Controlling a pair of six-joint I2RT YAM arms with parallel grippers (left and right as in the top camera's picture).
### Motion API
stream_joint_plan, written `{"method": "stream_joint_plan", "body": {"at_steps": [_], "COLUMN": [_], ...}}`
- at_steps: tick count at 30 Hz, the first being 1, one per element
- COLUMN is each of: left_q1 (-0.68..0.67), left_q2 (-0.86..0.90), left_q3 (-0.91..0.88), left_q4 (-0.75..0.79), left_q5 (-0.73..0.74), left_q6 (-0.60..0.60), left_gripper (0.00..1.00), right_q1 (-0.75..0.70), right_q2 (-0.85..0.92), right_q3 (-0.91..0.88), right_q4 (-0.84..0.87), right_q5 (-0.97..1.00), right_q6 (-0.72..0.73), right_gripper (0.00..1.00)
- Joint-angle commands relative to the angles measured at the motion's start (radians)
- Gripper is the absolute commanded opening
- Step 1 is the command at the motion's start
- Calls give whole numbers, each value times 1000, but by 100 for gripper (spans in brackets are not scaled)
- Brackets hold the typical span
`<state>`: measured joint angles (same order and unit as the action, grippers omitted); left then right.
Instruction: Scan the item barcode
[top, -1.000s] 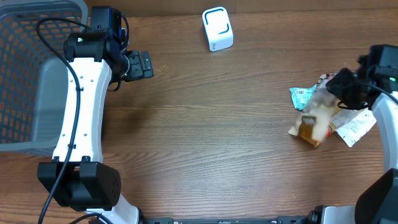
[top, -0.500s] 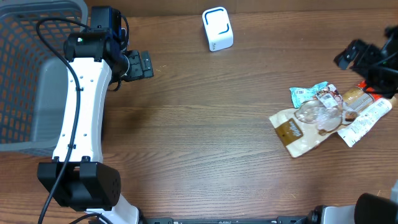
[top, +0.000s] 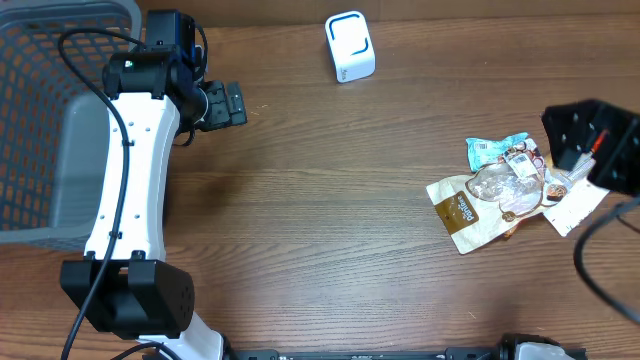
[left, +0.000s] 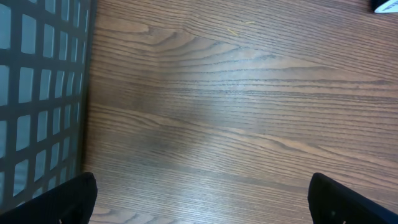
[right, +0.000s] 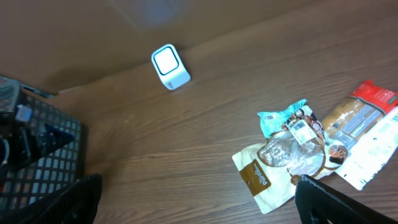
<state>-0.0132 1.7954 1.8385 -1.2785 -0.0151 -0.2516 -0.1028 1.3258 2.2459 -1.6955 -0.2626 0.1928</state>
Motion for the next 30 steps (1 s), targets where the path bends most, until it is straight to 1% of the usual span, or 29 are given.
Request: {"method": "stream_joint_plan", "body": {"at_steps": [1,11,15,16,18,24,30], "left_q1": [0,0,0,0,0,0,0], "left_q2": [3,3,3,3,3,3,3], "left_q3": [-5,-5,-5,-5,-5,-5,-5], "left_q4": [1,1,1,1,1,1,1], "left_q5": [5,5,5,5,5,5,5], "left_q6": [20,20,20,20,20,20,20], "left_gripper": [100,100,100,100,100,100,100], "right_q1": [6,5,10,16,37,47,98], "right_q2": [-6,0,-43,-70,-173,-449,-757], "right_q3": [13,-13,-108,-165,-370,-905,-1479], "right_q4": [2,11,132,191,383,856,1347], "right_q5": [-12,89,151,173,203,209,209], "right_q6": [-11,-11,-12,-12,-12,-11,-11], "right_gripper": [100,100,100,100,100,100,100]}}
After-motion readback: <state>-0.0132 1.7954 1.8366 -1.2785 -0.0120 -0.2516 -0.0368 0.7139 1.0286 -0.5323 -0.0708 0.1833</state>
